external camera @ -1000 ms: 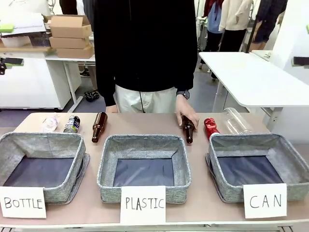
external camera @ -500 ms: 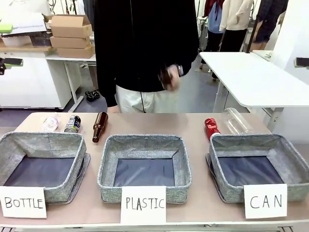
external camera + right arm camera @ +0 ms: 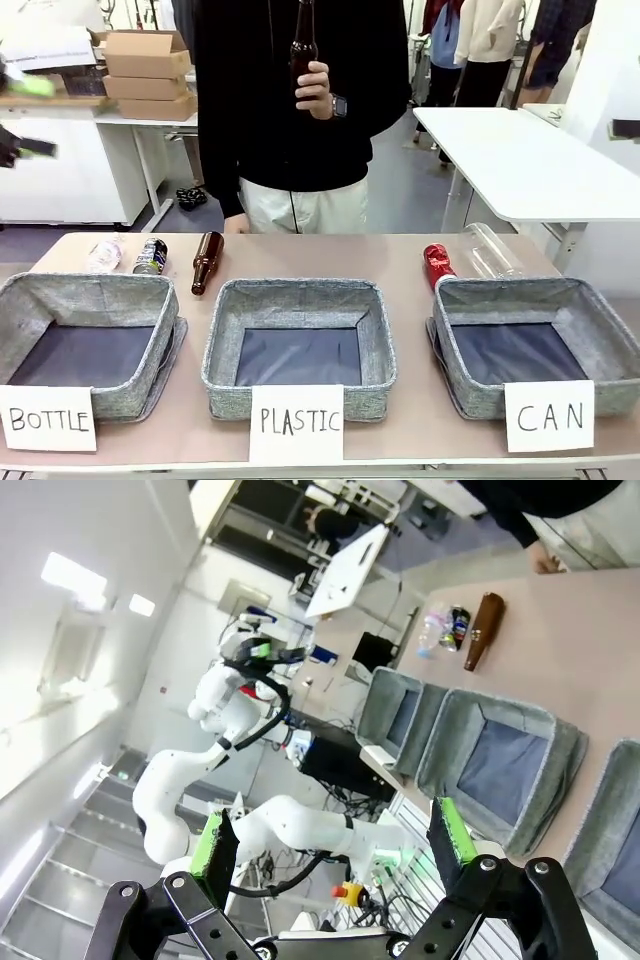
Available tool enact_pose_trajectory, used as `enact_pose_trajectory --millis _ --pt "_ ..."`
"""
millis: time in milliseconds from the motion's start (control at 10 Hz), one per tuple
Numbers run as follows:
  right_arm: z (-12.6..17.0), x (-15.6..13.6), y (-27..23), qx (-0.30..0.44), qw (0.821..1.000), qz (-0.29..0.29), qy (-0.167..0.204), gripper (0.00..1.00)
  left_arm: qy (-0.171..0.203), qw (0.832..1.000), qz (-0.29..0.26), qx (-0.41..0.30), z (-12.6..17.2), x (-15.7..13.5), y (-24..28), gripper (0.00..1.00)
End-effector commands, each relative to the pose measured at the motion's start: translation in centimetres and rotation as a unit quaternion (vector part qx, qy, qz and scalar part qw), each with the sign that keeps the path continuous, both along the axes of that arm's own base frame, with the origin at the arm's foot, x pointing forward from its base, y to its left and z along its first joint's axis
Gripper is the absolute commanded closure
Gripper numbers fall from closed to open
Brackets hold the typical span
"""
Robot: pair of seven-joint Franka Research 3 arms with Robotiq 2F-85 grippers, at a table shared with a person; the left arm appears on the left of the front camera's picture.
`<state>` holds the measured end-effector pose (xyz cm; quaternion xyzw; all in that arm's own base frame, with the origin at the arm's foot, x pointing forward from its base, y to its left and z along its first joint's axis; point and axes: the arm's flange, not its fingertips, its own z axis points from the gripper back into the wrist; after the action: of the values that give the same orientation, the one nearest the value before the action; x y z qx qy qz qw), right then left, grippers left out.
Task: Sort the can waste into the basket.
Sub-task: Pick up the can waste from the table and place it in the right Fabric basket.
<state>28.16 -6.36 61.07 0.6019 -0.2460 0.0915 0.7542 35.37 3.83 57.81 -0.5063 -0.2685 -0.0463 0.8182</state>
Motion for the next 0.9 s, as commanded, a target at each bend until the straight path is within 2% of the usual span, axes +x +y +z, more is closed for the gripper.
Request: enact_pose_trajectory --millis 0,100,200,300,400,500,600,700,800 --pt "0.4 0.5 0.0 0.007 1.000 0.004 -0.017 0.00 0.064 0.950 0.058 0.299 -2.9 6.7 -0.6 0.00" --pt "0.4 0.5 0.0 0.007 1.000 0.004 -0.017 0.00 0.131 0.909 0.093 0.384 -4.8 9.1 -0.2 0.00" --pt "0.4 0.5 0.0 0.007 1.000 0.004 -0.017 0.00 0.168 0.893 0.088 0.408 -5.7 10.5 0.2 0.00" --pt "0.4 0.5 0.0 0.007 1.000 0.004 -0.017 0.00 0.169 0.905 0.087 0.382 -5.9 11.3 0.8 0.00" --pt "0.4 0.5 0.0 0.007 1.000 0.004 -0.017 0.00 0.140 0.916 0.123 0.355 -5.4 11.9 1.3 0.00" --pt "0.4 0.5 0.0 0.007 1.000 0.004 -0.017 0.00 0.063 0.945 0.085 0.309 -7.5 11.0 0.2 0.00" --pt "0.4 0.5 0.0 0.007 1.000 0.004 -0.017 0.00 0.093 0.924 0.111 0.353 -8.0 12.1 1.1 0.00" --pt "0.4 0.5 0.0 0.007 1.000 0.004 -0.017 0.00 0.074 0.968 -0.024 0.239 -5.0 9.0 1.5 0.00" --pt "0.4 0.5 0.0 0.007 1.000 0.004 -0.017 0.00 0.004 0.976 -0.007 0.218 -0.8 4.4 2.8 0.00"
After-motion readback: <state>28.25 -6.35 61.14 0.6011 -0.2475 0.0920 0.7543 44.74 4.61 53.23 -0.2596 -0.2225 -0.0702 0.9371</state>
